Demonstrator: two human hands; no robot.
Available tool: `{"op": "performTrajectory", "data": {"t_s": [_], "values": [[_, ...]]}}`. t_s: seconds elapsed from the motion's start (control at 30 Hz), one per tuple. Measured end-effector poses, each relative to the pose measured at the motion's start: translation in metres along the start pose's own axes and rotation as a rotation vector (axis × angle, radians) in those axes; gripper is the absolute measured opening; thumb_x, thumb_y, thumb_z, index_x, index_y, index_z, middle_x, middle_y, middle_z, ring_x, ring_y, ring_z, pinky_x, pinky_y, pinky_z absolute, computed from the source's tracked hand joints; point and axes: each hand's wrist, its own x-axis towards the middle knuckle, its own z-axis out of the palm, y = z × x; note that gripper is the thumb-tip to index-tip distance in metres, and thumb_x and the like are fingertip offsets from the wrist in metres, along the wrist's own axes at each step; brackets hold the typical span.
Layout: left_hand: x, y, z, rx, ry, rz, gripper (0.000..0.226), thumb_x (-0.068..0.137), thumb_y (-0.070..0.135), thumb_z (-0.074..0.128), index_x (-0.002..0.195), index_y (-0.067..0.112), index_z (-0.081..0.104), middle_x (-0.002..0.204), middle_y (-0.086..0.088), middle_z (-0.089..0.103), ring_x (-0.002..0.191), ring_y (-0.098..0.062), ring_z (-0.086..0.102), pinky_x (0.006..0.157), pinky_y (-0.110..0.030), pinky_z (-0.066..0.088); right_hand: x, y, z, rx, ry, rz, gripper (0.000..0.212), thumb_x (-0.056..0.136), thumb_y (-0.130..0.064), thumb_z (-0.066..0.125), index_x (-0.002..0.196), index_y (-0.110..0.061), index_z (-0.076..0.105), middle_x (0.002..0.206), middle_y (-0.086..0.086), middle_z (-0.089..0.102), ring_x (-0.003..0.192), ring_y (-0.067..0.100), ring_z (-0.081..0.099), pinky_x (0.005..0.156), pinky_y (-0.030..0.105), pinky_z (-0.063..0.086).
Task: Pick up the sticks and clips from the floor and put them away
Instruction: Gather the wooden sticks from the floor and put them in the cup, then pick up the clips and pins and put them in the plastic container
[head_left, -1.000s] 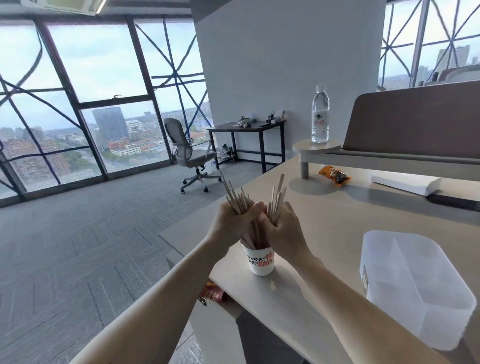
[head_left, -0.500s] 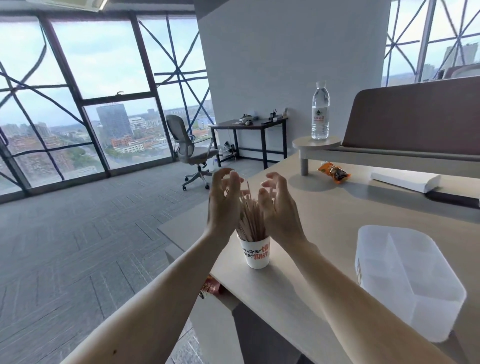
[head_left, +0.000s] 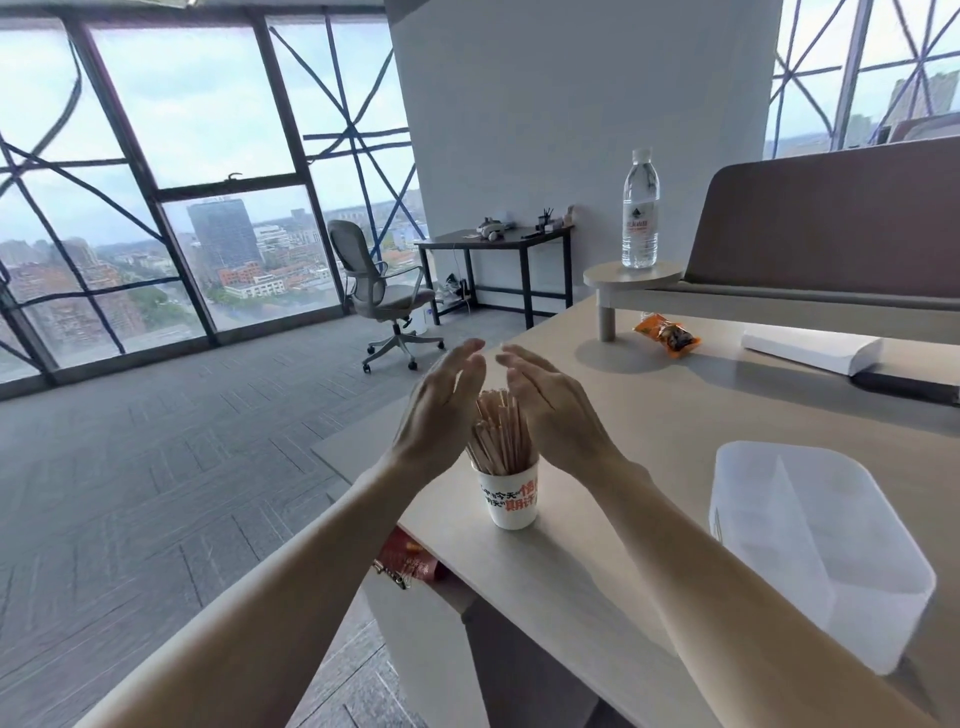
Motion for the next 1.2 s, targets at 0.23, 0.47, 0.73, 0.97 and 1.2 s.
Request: {"op": "performTrajectory", "data": {"t_s": [0.23,0.47,0.73,0.97,1.2], "values": [[-0.015,-0.001,-0.002,0.276,-0.113,-0.011,0.049,0.106,0.032,0.033,0.150,0.014,0.036,0.158,-0.002,0.032,0.145,-0.013,0.027,0.117,-0.025,0.019,0.000,0.009,0.000,-0.172,-0.032,-0.005,0.046,0.103,-0.022,0.039,0.147,-0.010,0.044,0.155,0.003,0.040,0.144,0.015,0.033,0.118,0.025,0.022],[-0.025,-0.005,-0.021,0.387,-0.289,-0.026,0.061,0.104,0.051,0.021,0.149,0.014,0.039,0.161,-0.002,0.025,0.147,-0.007,0.018,0.120,-0.030,0.016,-0.003,0.002,-0.003,-0.346,-0.207,0.000,0.047,0.104,-0.027,0.036,0.148,-0.010,0.043,0.156,0.004,0.038,0.146,0.016,0.028,0.121,0.032,0.019],[-0.075,0.007,-0.094,0.479,-0.041,-0.006,0.023,0.101,0.027,0.049,0.110,0.013,0.065,0.109,-0.003,0.065,0.093,-0.015,0.058,0.073,-0.025,0.040,-0.031,-0.045,-0.005,-0.252,0.127,-0.173,0.022,0.094,-0.019,0.053,0.089,-0.011,0.073,0.085,0.004,0.073,0.078,0.020,0.065,0.076,0.035,0.054],[-0.178,0.004,-0.163,0.575,0.043,-0.109,0.020,0.099,0.020,0.052,0.099,0.007,0.067,0.093,-0.006,0.069,0.080,-0.020,0.062,0.069,-0.031,0.048,-0.073,-0.112,0.077,-0.216,-0.203,-0.193,0.020,0.094,-0.024,0.059,0.092,-0.014,0.076,0.074,-0.001,0.072,0.065,0.015,0.065,0.063,0.030,0.052],[-0.299,-0.050,-0.210,0.578,0.058,-0.388,0.018,0.096,0.031,0.053,0.089,0.020,0.066,0.085,0.000,0.071,0.075,-0.019,0.065,0.070,-0.038,0.055,-0.149,-0.129,0.168,-0.222,-0.412,-0.159,0.023,0.092,-0.030,0.060,0.084,-0.014,0.074,0.073,0.003,0.073,0.069,0.023,0.067,0.063,0.034,0.053]]}}
